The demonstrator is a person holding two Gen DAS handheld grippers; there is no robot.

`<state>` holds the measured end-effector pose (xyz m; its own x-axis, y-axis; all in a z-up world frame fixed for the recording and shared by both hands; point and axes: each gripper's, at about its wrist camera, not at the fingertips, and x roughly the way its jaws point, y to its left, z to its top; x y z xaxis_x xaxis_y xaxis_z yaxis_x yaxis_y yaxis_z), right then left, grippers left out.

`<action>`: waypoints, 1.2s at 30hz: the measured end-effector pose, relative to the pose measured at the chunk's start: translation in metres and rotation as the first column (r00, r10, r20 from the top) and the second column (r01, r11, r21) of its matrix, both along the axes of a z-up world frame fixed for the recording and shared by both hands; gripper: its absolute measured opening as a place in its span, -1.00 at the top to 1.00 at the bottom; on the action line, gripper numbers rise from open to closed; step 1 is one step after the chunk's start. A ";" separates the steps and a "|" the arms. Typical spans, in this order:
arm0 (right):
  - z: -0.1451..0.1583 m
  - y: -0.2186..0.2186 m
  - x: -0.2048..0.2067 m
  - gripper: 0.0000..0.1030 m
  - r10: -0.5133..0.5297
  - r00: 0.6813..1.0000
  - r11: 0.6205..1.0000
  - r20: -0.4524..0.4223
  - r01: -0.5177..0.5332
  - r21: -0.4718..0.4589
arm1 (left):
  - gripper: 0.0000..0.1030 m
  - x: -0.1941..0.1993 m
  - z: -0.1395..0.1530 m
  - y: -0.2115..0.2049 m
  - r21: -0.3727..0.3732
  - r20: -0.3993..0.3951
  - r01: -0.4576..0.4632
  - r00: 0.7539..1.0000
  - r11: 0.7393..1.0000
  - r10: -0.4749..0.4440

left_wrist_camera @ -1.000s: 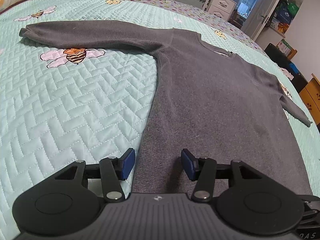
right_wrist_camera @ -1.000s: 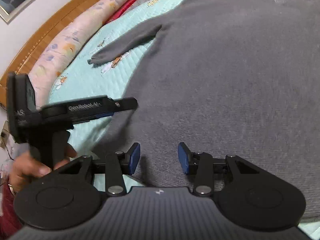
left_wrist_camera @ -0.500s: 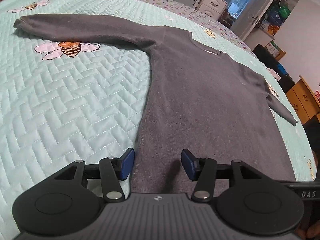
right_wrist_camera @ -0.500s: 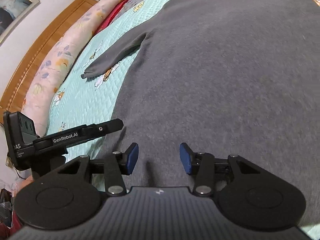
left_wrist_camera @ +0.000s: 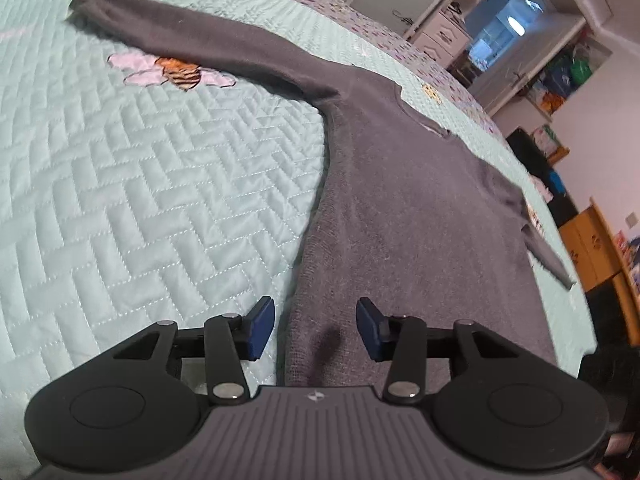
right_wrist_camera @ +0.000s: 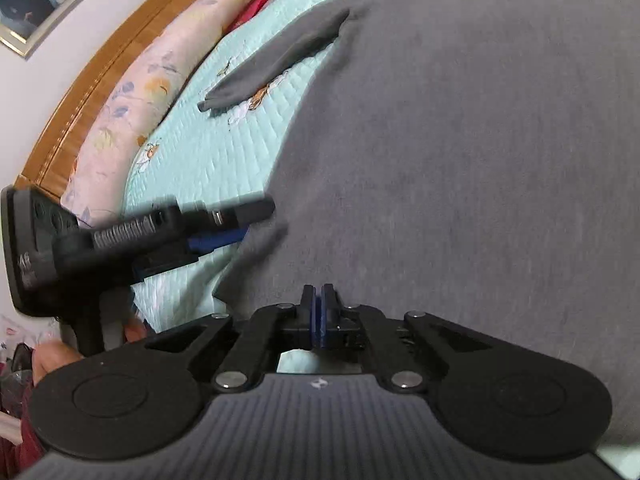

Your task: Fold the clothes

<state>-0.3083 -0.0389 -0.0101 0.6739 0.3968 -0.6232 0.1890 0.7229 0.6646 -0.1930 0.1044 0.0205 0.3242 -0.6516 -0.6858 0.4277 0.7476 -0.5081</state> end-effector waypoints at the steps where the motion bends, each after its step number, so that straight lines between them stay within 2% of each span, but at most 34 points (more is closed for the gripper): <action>1: 0.005 -0.001 -0.001 1.00 0.000 1.000 1.000 0.007 0.000 -0.001 | 0.08 0.001 -0.001 0.002 -0.012 -0.009 -0.004 1.000 1.000 0.004; 3: 0.014 -0.002 -0.002 0.91 0.000 1.000 1.000 0.022 0.000 -0.003 | 0.11 0.003 -0.003 0.006 -0.036 -0.025 -0.016 1.000 0.999 0.015; 5: 0.021 -0.001 0.001 0.90 0.004 0.999 1.000 0.040 -0.004 0.000 | 0.23 0.003 -0.001 0.009 -0.057 -0.026 -0.031 0.999 0.998 0.029; 8: 0.027 0.005 0.014 0.90 0.023 0.997 0.999 0.072 -0.025 0.022 | 0.30 0.004 0.005 0.014 -0.078 -0.008 -0.046 0.999 0.996 0.045; 11: 0.018 0.021 0.032 0.89 0.078 0.992 0.995 0.102 -0.083 0.050 | 0.30 0.007 0.008 0.014 -0.067 0.008 -0.047 0.999 0.997 0.047; 12: 0.007 0.028 0.037 0.89 0.099 0.993 0.993 0.062 -0.103 0.059 | 0.30 0.007 0.007 0.014 -0.057 0.002 -0.045 0.999 0.997 0.045; 13: -0.004 0.035 0.043 0.98 0.120 0.992 0.990 0.023 -0.122 0.069 | 0.30 0.007 0.005 0.013 -0.052 -0.005 -0.041 0.999 0.998 0.041; 15: -0.007 0.039 0.040 1.00 0.112 0.992 0.993 0.060 -0.114 0.038 | 0.30 0.005 0.001 0.012 -0.048 -0.020 -0.031 0.999 0.998 0.030; 17: 0.004 0.038 0.040 0.97 0.123 0.991 0.992 0.058 -0.125 0.022 | 0.30 0.005 -0.002 0.011 -0.053 -0.024 -0.018 1.000 0.998 0.017; 18: 0.010 0.035 0.037 0.87 0.119 0.989 0.992 0.083 -0.121 0.025 | 0.30 0.005 -0.003 0.011 -0.058 -0.025 -0.017 1.000 0.998 0.016; 21: 0.026 0.030 0.031 0.81 0.131 0.981 0.991 0.141 -0.133 0.005 | 0.30 0.009 -0.008 0.012 -0.084 -0.042 -0.032 0.999 0.996 0.028; 23: 0.021 0.032 0.032 0.54 0.163 0.980 0.987 0.116 -0.162 -0.017 | 0.30 0.011 -0.011 0.013 -0.098 -0.052 -0.038 0.998 0.994 0.033; 25: 0.006 0.034 0.030 0.59 0.152 0.985 0.988 0.075 -0.151 -0.026 | 0.30 0.010 -0.011 0.012 -0.088 -0.047 -0.033 0.998 0.996 0.029; 27: 0.009 0.030 0.029 0.57 0.130 0.988 0.991 0.087 -0.132 0.015 | 0.30 0.010 -0.011 0.012 -0.084 -0.041 -0.028 0.999 0.996 0.024; 31: 0.019 0.027 0.029 0.55 0.128 0.983 0.991 0.129 -0.132 0.021 | 0.32 0.012 -0.015 0.014 -0.094 -0.057 -0.034 0.998 0.995 0.029; 32: 0.014 0.030 0.030 0.55 0.138 0.983 0.990 0.118 -0.141 0.013 | 0.36 0.013 -0.016 0.014 -0.092 -0.059 -0.036 0.998 0.995 0.030; 34: 0.004 0.037 0.031 0.68 0.158 0.983 0.987 0.095 -0.158 -0.003 | 0.40 0.013 -0.014 0.012 -0.074 -0.047 -0.030 0.999 0.997 0.027; 36: 0.008 0.039 0.030 0.68 0.163 0.982 0.987 0.099 -0.161 -0.025 | 0.42 0.010 -0.007 0.009 -0.055 -0.010 -0.015 1.000 0.998 0.014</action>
